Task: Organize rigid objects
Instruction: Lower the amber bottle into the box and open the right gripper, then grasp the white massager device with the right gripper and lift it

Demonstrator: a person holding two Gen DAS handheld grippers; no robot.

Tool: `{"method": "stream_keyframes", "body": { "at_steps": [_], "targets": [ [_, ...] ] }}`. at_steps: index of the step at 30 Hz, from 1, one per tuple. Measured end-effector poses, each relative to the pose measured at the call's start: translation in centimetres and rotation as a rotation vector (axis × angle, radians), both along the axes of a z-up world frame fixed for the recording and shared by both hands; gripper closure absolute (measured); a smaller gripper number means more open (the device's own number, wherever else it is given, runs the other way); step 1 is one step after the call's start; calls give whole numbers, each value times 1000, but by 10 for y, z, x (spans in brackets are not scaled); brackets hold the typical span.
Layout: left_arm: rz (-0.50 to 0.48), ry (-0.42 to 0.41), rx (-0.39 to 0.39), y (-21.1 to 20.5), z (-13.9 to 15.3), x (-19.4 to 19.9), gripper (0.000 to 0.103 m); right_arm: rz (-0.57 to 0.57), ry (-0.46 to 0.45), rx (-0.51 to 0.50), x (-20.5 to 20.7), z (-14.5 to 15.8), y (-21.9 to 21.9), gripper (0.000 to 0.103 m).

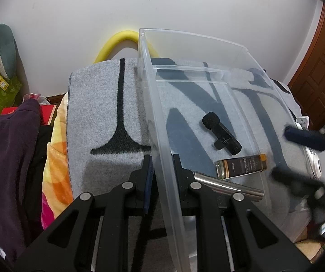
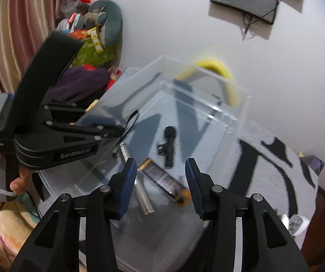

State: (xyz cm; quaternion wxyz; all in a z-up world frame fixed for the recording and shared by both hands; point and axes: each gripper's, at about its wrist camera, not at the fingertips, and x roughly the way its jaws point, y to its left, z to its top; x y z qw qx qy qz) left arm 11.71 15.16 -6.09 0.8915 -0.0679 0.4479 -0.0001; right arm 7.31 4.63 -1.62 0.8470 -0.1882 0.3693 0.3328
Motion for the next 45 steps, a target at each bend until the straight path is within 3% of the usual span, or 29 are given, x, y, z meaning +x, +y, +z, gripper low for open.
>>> {"method": "stream_keyframes", "body": {
  "at_steps": [15, 26, 31, 40, 43, 45],
  "targets": [
    [3, 7, 9, 0, 0, -1, 87, -266, -44, 24, 24, 27, -119, 61],
    [2, 11, 18, -2, 0, 0, 87, -461, 124, -51, 47, -35, -200, 61],
    [2, 11, 17, -2, 0, 0, 87, -465, 204, -4, 45, -51, -216, 61],
    [3, 9, 14, -1, 0, -1, 87, -410, 202, -54, 39, -66, -198, 61],
    [4, 8, 9, 0, -1, -1, 87, -415, 209, -29, 40, -66, -201, 72],
    [5, 7, 6, 0, -1, -2, 87, -422, 194, -23, 38, -63, -201, 73]
  ]
}}
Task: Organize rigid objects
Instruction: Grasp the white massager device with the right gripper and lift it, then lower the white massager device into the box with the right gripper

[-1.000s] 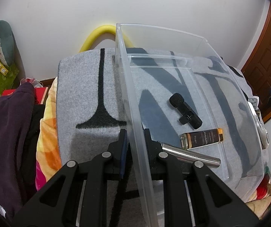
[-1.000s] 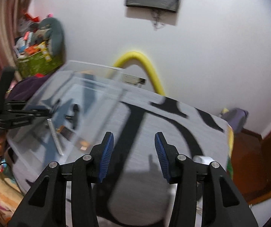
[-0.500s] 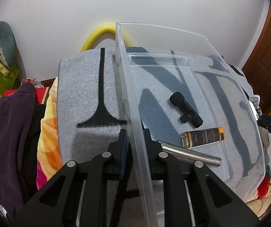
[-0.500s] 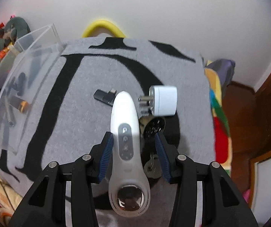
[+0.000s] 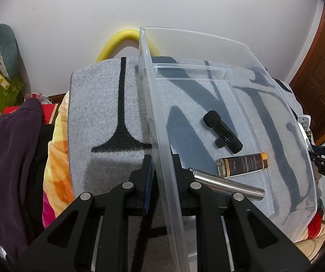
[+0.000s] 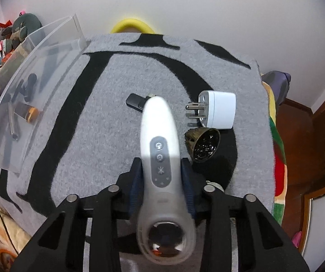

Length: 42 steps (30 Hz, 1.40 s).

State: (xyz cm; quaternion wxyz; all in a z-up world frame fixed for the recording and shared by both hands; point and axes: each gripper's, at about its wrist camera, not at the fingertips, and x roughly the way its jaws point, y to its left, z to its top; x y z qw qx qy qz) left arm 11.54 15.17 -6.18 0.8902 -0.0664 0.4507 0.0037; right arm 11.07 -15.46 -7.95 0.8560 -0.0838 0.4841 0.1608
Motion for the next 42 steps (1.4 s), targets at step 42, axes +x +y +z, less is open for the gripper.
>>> {"method": "stream_keyframes", "body": {
  "at_steps": [42],
  "targets": [
    [-8, -3, -16, 0, 1, 0, 87, 456, -192, 139, -44, 83, 202, 74]
  ]
}}
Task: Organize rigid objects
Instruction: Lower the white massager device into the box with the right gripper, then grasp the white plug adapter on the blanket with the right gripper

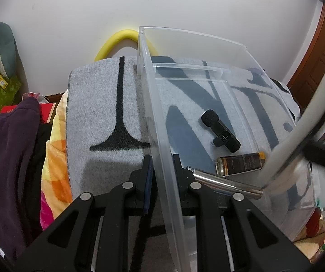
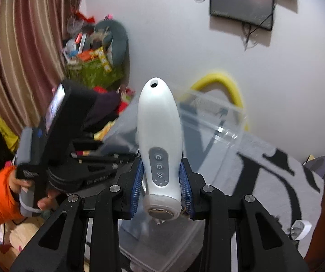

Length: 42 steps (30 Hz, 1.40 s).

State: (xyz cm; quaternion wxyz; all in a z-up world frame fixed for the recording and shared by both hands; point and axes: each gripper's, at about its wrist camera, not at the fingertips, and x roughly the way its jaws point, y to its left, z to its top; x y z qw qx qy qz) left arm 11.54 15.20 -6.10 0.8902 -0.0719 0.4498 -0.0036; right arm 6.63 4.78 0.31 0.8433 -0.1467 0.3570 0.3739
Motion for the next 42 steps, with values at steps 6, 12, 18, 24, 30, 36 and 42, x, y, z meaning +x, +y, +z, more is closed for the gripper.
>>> {"method": "stream_keyframes", "body": {
  "at_steps": [6, 12, 18, 24, 30, 36, 42],
  "targets": [
    [-1, 0, 2, 0, 0, 0, 87, 20, 43, -34, 5, -16, 8, 74],
    [1, 0, -3, 1, -1, 0, 87, 4, 117, -59, 23, -34, 16, 74],
    [0, 0, -4, 1, -2, 0, 87, 31, 86, -108, 17, -45, 24, 74],
    [0, 1, -3, 2, -2, 0, 87, 46, 52, -143, 9, -45, 27, 73],
    [-1, 2, 0, 1, -2, 0, 87, 49, 56, -139, 7, -43, 25, 72],
    [0, 3, 6, -1, -1, 0, 87, 14, 38, -91, 5, -29, 7, 61],
    [3, 7, 10, -1, -1, 0, 87, -69, -6, -23, 11, -2, -30, 59]
  ]
}}
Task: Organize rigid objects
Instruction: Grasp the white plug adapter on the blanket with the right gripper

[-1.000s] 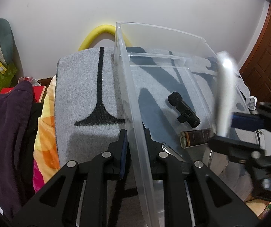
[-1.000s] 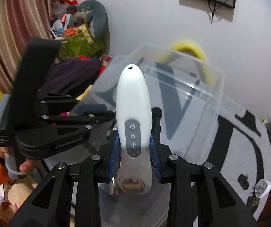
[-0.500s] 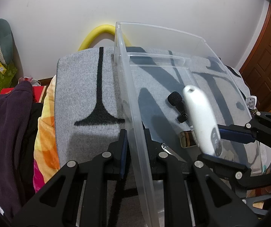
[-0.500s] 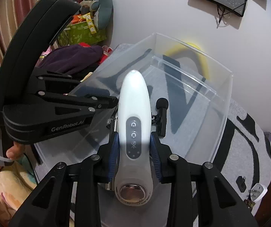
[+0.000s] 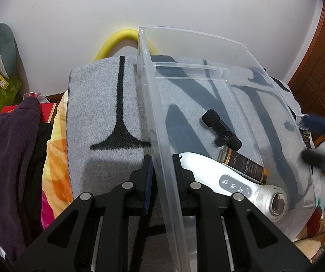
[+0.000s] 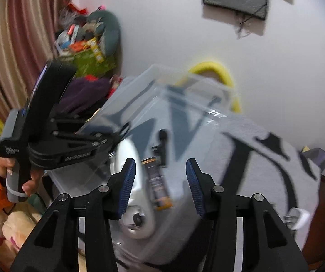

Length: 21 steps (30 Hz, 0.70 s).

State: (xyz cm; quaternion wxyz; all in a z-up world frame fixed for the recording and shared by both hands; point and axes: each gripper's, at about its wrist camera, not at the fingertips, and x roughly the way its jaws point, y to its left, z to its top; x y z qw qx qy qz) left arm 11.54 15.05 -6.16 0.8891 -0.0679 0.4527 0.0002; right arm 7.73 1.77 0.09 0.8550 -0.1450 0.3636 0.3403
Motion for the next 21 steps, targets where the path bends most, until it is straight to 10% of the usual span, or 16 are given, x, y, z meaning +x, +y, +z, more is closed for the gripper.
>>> {"method": "stream_keyframes", "body": {
  "at_steps": [9, 21],
  "targets": [
    [-3, 14, 33, -3, 1, 1, 87, -229, -96, 23, 26, 29, -90, 44],
    [-5, 25, 54, -6, 1, 2, 87, -527, 79, 9, 79, -29, -203, 44]
  ]
}}
